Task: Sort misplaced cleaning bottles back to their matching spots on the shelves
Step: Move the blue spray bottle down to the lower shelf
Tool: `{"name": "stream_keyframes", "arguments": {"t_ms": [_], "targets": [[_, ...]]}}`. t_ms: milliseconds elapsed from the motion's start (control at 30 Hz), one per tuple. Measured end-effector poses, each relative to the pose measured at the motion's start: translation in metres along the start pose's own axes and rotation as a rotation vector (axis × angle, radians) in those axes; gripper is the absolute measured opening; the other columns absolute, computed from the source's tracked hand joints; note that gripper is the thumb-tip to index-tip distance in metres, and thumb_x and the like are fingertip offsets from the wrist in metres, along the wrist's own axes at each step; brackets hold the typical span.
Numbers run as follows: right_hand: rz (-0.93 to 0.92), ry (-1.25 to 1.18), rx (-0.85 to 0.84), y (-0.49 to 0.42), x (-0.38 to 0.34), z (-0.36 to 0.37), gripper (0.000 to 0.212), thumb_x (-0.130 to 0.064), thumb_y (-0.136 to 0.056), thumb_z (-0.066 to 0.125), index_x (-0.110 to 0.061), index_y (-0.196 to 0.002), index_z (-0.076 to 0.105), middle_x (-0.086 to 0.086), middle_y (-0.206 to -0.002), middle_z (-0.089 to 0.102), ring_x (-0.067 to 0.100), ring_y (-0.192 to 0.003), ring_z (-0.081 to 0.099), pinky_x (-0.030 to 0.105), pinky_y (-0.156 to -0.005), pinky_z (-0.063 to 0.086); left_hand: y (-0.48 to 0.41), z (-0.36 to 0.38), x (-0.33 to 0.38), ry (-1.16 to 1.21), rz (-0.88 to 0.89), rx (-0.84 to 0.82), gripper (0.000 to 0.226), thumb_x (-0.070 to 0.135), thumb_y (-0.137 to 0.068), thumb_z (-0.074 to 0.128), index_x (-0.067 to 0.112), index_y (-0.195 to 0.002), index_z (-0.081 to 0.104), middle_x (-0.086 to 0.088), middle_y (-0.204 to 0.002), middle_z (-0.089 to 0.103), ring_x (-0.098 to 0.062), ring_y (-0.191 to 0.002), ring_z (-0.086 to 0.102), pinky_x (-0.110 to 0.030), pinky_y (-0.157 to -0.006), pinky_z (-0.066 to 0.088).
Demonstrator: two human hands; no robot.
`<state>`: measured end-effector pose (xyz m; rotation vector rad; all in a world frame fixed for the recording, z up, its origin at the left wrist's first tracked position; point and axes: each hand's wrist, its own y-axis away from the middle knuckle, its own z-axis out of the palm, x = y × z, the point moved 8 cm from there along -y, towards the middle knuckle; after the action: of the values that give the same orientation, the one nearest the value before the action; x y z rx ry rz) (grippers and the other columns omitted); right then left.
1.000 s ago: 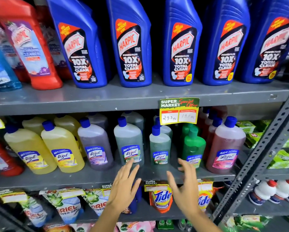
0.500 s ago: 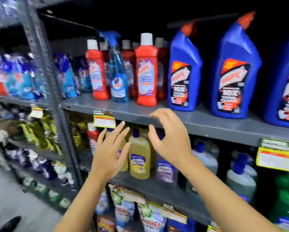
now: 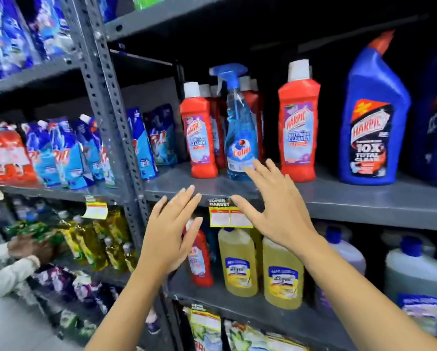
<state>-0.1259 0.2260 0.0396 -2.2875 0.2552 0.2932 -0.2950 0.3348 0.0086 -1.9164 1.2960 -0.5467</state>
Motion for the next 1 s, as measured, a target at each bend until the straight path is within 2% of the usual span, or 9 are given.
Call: {"name": "stream_keyframes", "arguments": {"t_ms": [67,133,300,567,667,767,867,933,1000], "targets": [[-0.005,0.089,-0.039,-0.007,0.000,0.008,0.075,-0.071,-0.090,0.030,-0.033,-0.154,0.020,-0.005,-0.166,0.003,0.018,-0.152,-0.011,0.055,-0.120,0.005,-0.011,0.005,-0.007,-0.003,0.015,0.016,0.053,0.042,-0.103,0.030,0.012,-0.144,0.046,-0.003,-0.153,0.037,-0.017,-0.143,0.030,-0.049,-0.113,0.026],[-0.025,0.160,-0.049,-0.013,-0.001,0.011,0.077,-0.074,-0.089,0.021,-0.036,-0.155,0.010,-0.004,-0.165,-0.011,0.020,-0.150,-0.021,0.058,-0.120,0.001,-0.023,0.008,-0.010,-0.018,0.017,0.045,0.054,0.043,-0.104,0.027,0.012,-0.145,0.043,-0.003,-0.154,0.035,-0.017,-0.144,0.026,-0.051,-0.113,0.025],[-0.046,0.243,-0.039,-0.026,0.001,0.014,0.077,-0.074,-0.089,0.014,-0.036,-0.155,0.008,-0.001,-0.165,-0.016,0.024,-0.149,-0.023,0.060,-0.120,0.002,-0.045,0.012,-0.011,0.030,0.023,0.138,0.053,0.041,-0.103,0.031,0.011,-0.146,0.041,-0.004,-0.156,0.031,-0.020,-0.144,0.028,-0.049,-0.115,0.022],[0.031,0.246,-0.030,-0.024,0.002,0.024,0.073,-0.072,-0.091,0.018,-0.038,-0.155,0.006,-0.003,-0.165,-0.012,0.021,-0.151,-0.018,0.057,-0.121,0.007,-0.059,0.030,-0.019,0.147,0.079,0.171,0.052,0.041,-0.103,0.032,0.012,-0.144,0.044,-0.004,-0.155,0.034,-0.015,-0.142,0.031,-0.048,-0.115,0.024],[0.085,0.259,-0.021,-0.025,-0.002,0.032,0.076,-0.073,-0.089,0.013,-0.036,-0.155,0.012,-0.002,-0.166,-0.003,0.022,-0.152,-0.009,0.053,-0.120,0.009,-0.061,0.035,-0.032,0.194,0.109,0.168,0.051,0.040,-0.102,0.035,0.012,-0.143,0.047,-0.003,-0.154,0.036,-0.014,-0.142,0.030,-0.047,-0.114,0.024],[0.148,0.262,-0.035,-0.031,-0.006,0.040,0.083,-0.075,-0.086,0.010,-0.027,-0.151,0.031,0.002,-0.162,0.025,0.024,-0.149,0.021,0.050,-0.117,0.026,-0.063,0.049,-0.054,0.171,0.132,0.122,0.050,0.040,-0.100,0.037,0.013,-0.141,0.050,-0.002,-0.152,0.039,-0.015,-0.143,0.029,-0.046,-0.115,0.023],[0.217,0.340,-0.035,-0.032,-0.006,0.044,0.075,-0.069,-0.091,0.020,-0.021,-0.141,0.046,0.001,-0.150,0.047,0.022,-0.137,0.042,0.040,-0.107,0.038,-0.060,0.070,-0.086,0.127,0.119,0.042,0.054,0.046,-0.100,0.032,0.014,-0.138,0.054,-0.003,-0.148,0.045,-0.017,-0.141,0.033,-0.044,-0.115,0.023],[0.286,0.377,-0.051,-0.027,0.002,0.046,0.066,-0.064,-0.094,0.027,-0.019,-0.136,0.052,0.000,-0.140,0.056,0.022,-0.129,0.050,0.037,-0.100,0.040,-0.057,0.081,-0.095,0.086,0.142,0.021,0.055,0.047,-0.100,0.032,0.013,-0.134,0.058,-0.005,-0.143,0.052,-0.021,-0.136,0.042,-0.043,-0.112,0.026],[0.306,0.431,-0.045,-0.023,0.007,0.049,0.065,-0.065,-0.094,0.025,-0.019,-0.121,0.062,0.000,-0.121,0.067,0.023,-0.115,0.059,0.036,-0.089,0.042,-0.056,0.083,-0.096,0.080,0.162,0.050,0.053,0.046,-0.099,0.034,0.011,-0.126,0.064,-0.007,-0.131,0.062,-0.024,-0.125,0.054,-0.042,-0.107,0.030]]}}
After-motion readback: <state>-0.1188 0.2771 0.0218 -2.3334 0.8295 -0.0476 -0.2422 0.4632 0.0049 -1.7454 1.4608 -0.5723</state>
